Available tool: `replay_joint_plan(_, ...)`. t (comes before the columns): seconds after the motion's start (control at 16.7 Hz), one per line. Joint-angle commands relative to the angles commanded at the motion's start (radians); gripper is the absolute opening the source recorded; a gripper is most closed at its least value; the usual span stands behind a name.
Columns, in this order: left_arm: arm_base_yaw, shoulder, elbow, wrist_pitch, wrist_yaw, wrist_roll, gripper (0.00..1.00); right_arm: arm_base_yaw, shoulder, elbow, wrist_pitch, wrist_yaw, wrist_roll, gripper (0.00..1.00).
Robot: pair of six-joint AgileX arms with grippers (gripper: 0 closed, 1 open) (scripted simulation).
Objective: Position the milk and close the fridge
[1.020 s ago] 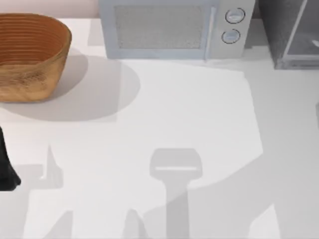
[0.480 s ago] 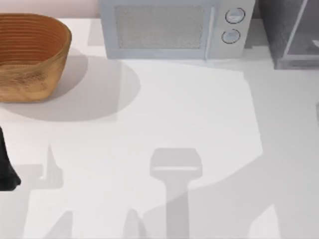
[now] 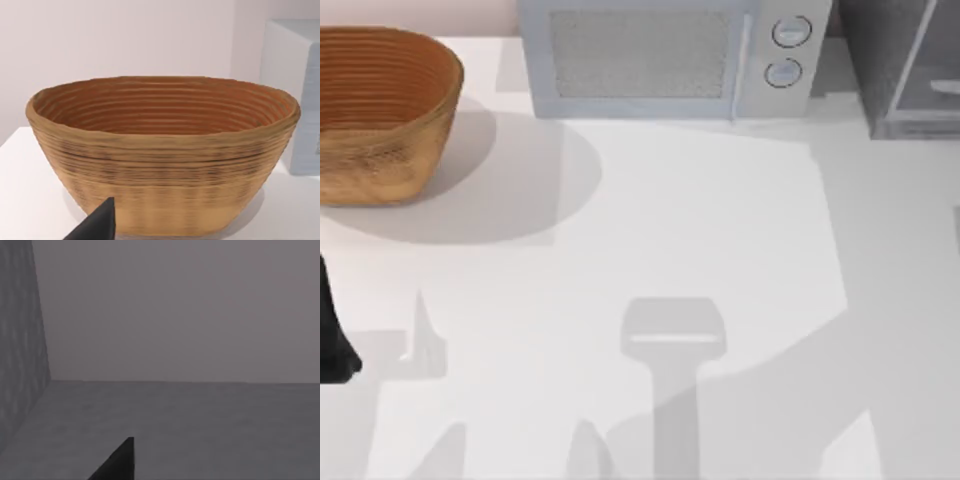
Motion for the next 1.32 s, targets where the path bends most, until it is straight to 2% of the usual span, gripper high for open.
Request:
replay_joint_plan(0.42, 0.0, 0.0, 0.0, 0.0, 0.0, 0.0, 1.0, 0.002, 0.0, -0.001, 0.0, 0.0, 0.0, 1.0)
replay_joint_plan(0.66, 0.0, 0.0, 0.0, 0.0, 0.0, 0.0, 1.0, 0.009, -0.104, -0.057, -0.047, 0.011, 0.003, 1.0)
replay_joint_plan(0.96, 0.0, 0.0, 0.0, 0.0, 0.0, 0.0, 1.0, 0.037, -0.468, -0.247, -0.205, 0.043, 0.002, 1.0)
replay_joint_plan(1.32, 0.0, 0.0, 0.0, 0.0, 0.0, 0.0, 1.0, 0.092, -1.138, -0.586, -0.488, 0.095, -0.002, 1.0)
